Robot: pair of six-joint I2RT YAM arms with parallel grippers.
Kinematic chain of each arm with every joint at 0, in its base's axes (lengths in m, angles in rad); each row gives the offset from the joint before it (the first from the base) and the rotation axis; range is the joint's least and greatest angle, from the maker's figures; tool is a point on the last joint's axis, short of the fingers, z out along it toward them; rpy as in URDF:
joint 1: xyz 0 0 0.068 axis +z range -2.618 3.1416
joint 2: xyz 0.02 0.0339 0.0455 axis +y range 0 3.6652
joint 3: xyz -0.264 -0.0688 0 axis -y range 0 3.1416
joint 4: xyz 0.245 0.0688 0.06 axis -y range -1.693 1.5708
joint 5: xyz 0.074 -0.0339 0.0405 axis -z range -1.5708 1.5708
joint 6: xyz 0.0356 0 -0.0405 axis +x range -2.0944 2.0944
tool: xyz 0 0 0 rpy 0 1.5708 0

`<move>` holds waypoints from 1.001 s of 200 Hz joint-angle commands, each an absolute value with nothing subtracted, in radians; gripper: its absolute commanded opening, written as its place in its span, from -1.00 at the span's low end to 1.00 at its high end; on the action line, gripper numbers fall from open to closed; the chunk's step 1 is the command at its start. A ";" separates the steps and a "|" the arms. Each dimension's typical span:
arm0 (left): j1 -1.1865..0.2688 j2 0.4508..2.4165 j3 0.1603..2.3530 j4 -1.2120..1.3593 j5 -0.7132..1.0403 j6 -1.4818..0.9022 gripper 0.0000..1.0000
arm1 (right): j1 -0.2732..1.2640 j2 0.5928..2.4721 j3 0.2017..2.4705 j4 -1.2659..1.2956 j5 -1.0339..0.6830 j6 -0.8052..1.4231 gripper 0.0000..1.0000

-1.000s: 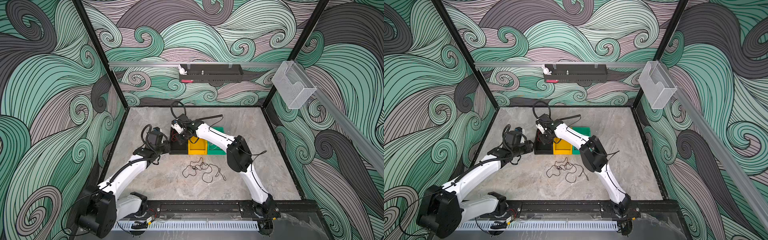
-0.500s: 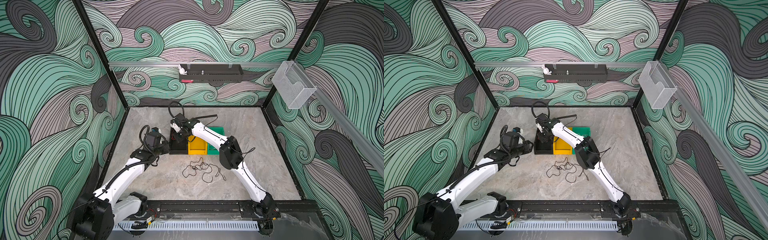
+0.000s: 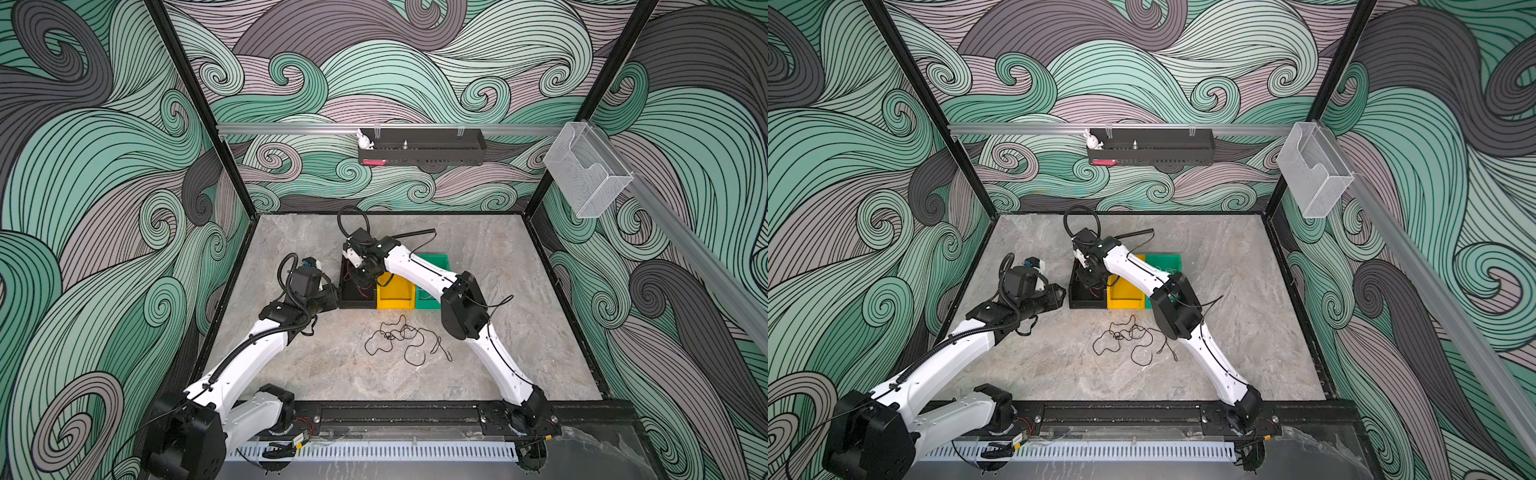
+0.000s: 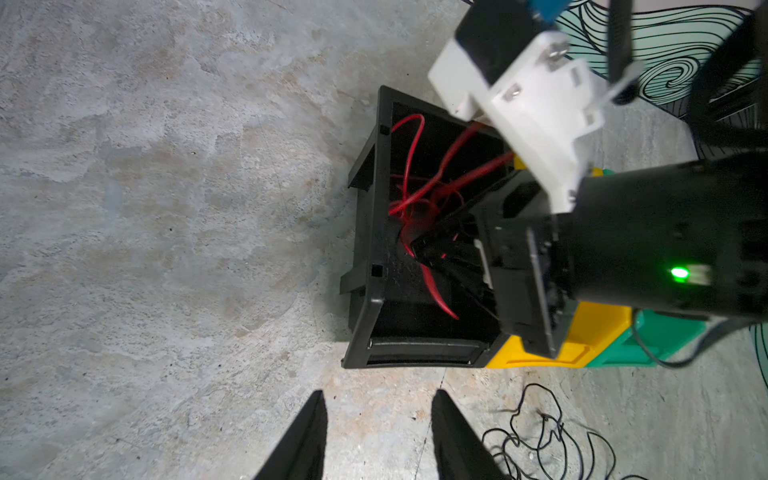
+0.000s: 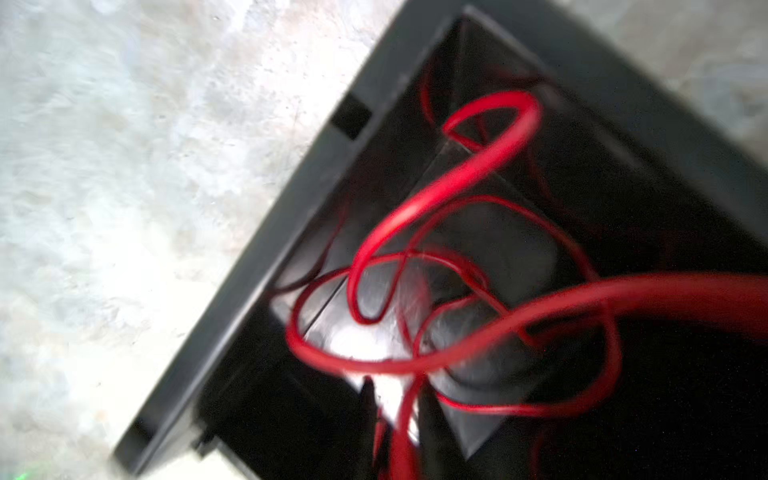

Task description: Untangle the cables

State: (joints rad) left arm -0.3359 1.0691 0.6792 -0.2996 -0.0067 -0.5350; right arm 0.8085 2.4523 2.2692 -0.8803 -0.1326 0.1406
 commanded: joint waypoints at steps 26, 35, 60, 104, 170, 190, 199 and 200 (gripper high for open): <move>-0.327 1.047 0.696 -0.319 -0.014 -0.536 -0.11 | 0.802 2.268 2.183 -0.870 -0.134 0.121 -0.37; -0.328 1.045 0.695 -0.322 -0.015 -0.537 -0.12 | 0.802 2.250 2.167 -0.867 -0.131 0.120 -0.37; -0.328 1.041 0.696 -0.325 -0.012 -0.540 -0.12 | 0.801 2.203 2.124 -0.850 -0.133 0.118 -0.36; -0.328 1.049 0.692 -0.306 0.086 -0.548 -0.08 | 0.799 2.078 1.944 -0.792 -0.135 0.110 -0.25; -0.334 1.043 0.639 -0.229 0.177 -0.571 -0.07 | 0.787 1.817 1.547 -0.616 -0.145 0.150 -0.18; -0.355 1.027 0.618 -0.221 0.186 -0.572 -0.07 | 0.779 1.746 1.428 -0.576 -0.150 0.165 -0.15; -0.369 1.018 0.602 -0.206 0.184 -0.577 -0.06 | 0.778 1.719 1.380 -0.558 -0.151 0.173 -0.15; -0.372 1.018 0.601 -0.204 0.184 -0.578 -0.06 | 0.778 1.716 1.376 -0.557 -0.151 0.175 -0.15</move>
